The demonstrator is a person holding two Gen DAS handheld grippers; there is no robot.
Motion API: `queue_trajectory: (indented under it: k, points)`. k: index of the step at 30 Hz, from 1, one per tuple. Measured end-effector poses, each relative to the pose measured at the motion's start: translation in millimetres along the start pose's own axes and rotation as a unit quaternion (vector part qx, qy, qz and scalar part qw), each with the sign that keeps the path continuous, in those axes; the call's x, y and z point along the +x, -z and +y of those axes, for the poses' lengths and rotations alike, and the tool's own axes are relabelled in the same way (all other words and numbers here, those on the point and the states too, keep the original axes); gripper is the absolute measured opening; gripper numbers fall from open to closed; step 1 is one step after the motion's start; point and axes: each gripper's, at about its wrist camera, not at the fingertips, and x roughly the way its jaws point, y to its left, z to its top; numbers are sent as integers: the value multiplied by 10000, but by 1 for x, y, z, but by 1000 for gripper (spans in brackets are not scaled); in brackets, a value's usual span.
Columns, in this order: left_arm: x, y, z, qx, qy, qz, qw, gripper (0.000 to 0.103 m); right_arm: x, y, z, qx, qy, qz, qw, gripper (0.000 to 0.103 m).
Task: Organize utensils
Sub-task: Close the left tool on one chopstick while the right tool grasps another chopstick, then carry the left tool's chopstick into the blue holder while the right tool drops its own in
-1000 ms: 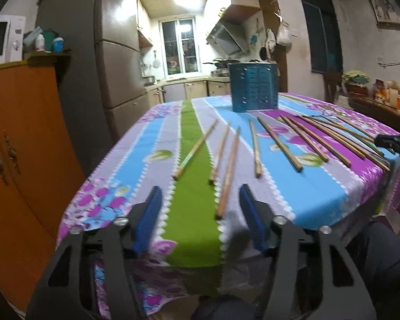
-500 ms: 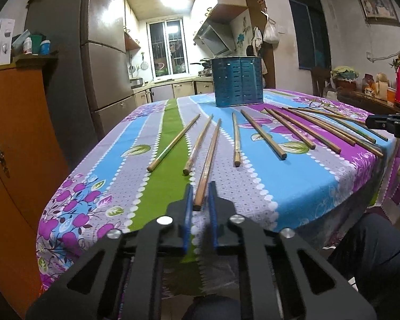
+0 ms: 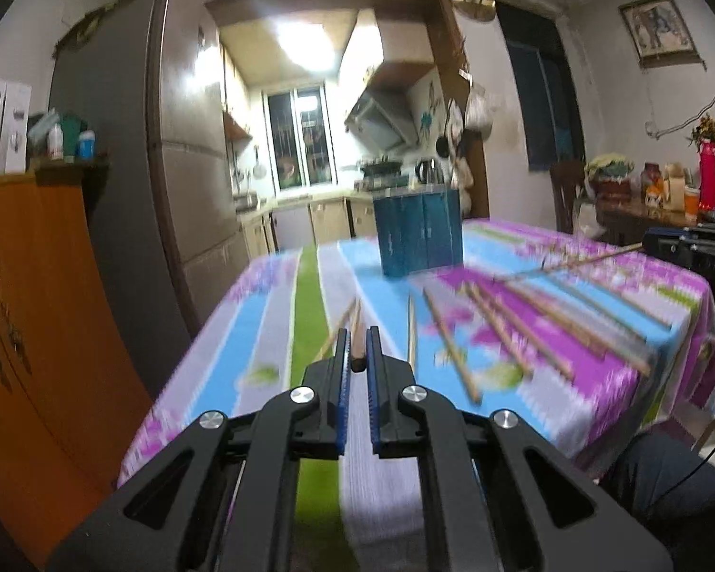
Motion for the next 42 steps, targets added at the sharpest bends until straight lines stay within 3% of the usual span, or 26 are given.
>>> queue_trajectory:
  k: [12, 24, 42]
  points:
    - [36, -103, -3, 44, 143, -925, 9956, 5, 15, -91, -18, -559, -376, -728, 9951, 7]
    - [90, -178, -23, 114, 485, -897, 9947, 5, 50, -193, -55, -377, -1074, -757, 9906, 7]
    - [120, -269, -22, 22, 607, -965, 9935, 5, 113, -308, -71, -83, -1327, -1310, 9824, 7]
